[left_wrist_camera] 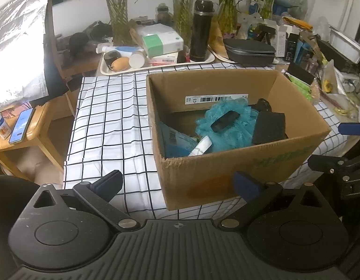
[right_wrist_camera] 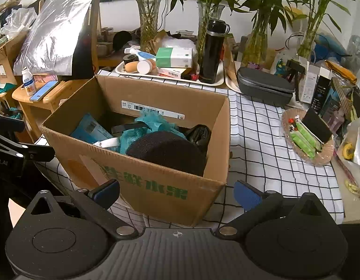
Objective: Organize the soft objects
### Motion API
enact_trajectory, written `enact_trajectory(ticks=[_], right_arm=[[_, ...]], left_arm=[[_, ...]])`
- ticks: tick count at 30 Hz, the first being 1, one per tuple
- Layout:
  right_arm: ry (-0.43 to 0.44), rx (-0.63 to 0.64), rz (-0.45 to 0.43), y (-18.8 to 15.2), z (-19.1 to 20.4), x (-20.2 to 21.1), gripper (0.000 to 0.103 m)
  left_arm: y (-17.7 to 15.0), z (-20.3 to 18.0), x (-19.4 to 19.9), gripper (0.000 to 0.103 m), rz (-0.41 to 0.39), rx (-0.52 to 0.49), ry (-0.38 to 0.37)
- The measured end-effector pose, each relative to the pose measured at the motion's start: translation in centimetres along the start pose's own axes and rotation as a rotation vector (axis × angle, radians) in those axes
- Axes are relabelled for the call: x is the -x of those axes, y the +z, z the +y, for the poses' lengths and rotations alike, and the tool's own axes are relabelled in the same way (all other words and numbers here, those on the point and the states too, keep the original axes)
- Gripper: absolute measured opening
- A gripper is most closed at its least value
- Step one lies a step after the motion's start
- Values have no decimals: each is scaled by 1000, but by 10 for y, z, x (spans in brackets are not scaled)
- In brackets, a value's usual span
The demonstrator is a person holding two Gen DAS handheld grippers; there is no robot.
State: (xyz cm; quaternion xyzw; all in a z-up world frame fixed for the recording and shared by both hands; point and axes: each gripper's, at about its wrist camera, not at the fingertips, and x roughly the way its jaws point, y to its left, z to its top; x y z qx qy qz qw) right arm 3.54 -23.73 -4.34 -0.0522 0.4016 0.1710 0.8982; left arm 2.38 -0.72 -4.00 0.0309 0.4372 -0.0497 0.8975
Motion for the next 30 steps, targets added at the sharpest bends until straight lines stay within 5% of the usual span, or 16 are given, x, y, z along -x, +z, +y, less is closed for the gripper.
enact_trajectory(ticks=[30], right_arm=[[-62,-35,-8,-2,-17,1,103]], left_arm=[[0,10,0,103,1,-6,30]])
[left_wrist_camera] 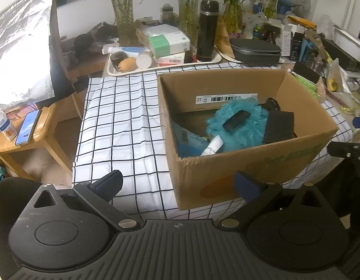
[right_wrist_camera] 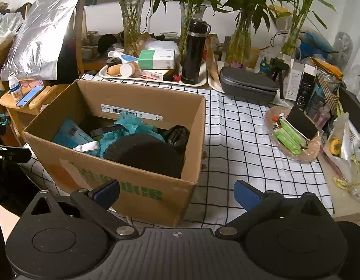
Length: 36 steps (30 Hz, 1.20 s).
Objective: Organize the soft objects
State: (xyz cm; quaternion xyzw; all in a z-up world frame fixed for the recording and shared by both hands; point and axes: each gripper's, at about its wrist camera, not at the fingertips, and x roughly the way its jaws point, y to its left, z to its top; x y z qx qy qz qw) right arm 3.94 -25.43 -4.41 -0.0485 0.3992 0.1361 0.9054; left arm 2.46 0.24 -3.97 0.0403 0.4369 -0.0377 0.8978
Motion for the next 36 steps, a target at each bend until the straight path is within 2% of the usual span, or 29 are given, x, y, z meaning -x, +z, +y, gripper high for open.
enact_trajectory(ticks=[36], right_arm=[[9,-13,4,-1,1,-2,103]], left_arm=[[0,-2,-2,103,20,-7,-1]])
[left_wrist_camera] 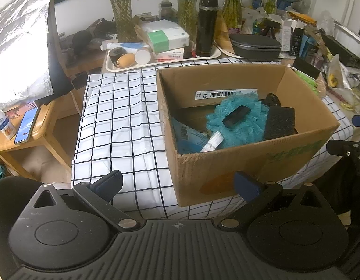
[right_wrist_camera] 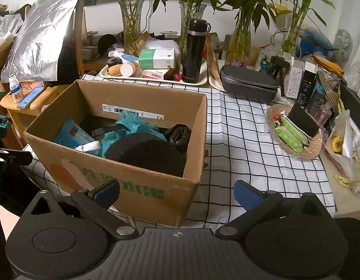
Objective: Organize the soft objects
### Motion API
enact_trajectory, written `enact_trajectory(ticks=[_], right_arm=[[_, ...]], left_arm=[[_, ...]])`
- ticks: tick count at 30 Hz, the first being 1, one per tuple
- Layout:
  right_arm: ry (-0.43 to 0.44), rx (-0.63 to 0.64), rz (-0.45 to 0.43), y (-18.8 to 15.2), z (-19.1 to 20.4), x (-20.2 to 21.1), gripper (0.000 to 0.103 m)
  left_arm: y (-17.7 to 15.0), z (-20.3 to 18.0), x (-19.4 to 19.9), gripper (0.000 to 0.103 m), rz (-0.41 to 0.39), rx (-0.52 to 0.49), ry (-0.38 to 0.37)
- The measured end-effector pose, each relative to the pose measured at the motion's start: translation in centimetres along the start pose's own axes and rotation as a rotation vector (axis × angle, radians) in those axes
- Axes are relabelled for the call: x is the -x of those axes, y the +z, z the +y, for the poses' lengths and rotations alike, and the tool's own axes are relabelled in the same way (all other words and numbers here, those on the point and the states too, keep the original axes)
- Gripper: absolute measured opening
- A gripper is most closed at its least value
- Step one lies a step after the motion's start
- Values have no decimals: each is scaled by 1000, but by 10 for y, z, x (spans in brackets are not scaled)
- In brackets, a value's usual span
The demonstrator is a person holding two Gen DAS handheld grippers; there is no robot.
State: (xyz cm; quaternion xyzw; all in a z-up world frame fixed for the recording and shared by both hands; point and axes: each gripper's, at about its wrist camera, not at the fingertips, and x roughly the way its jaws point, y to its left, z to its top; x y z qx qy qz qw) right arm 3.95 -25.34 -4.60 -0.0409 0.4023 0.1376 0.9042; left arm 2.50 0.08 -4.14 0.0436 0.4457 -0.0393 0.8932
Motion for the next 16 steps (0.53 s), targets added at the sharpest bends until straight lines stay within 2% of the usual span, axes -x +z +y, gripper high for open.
enact_trajectory(ticks=[10,16], right_arm=[[4,1,-1,0,2,0,103],[8,1,-4,0,2,1,103]], left_arm=[[0,1,-4,103,18,6,3],[0,1,0,103,1,7,9]])
